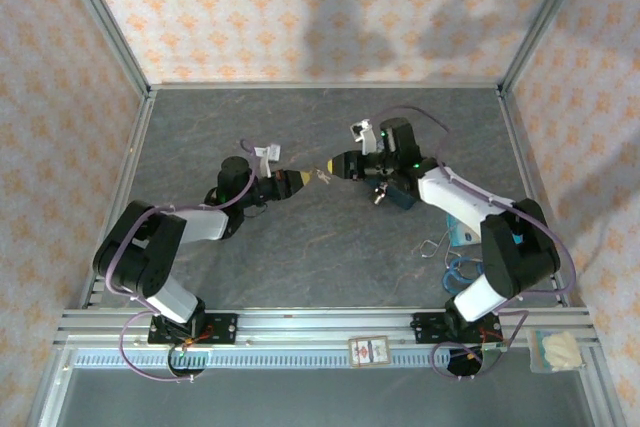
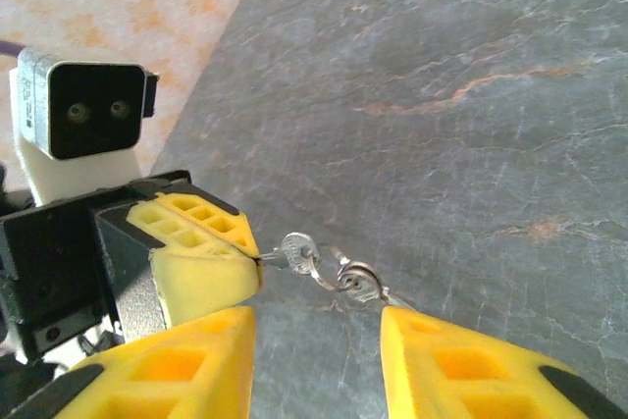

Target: Unlock the padlock with the key

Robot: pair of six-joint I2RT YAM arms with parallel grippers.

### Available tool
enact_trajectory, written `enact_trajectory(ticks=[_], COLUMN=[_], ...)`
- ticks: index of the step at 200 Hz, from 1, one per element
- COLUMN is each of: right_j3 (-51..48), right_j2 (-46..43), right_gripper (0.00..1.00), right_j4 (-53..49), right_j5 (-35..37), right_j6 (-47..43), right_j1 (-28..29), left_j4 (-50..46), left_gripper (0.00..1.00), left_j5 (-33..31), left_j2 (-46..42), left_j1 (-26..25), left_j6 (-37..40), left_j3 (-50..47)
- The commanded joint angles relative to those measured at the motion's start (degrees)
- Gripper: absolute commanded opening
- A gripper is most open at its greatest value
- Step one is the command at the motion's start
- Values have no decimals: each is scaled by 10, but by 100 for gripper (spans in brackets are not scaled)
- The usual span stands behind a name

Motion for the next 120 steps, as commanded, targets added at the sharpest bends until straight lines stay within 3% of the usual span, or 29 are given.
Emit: enact_trajectory(ticks=[1, 31, 84, 120], right_j3=[25, 27, 12, 9], right_j2=[12, 35, 50, 58], right_gripper=[39, 40, 40, 34], right_j4=[-38, -45, -22, -10], right_j5=[-115, -184, -169, -172], right_j6=[-64, -77, -73, -66], right_j1=[-17, -17, -3, 8], left_j4=[-51, -68, -39, -20], left_gripper=[0, 0, 0, 0], left_j5=[64, 83, 103, 112], left_j2=[-19, -27, -27, -20], left_j1=[-2, -7, -16, -18], left_j6=[62, 81, 67, 53], left_j3=[12, 23, 25, 25])
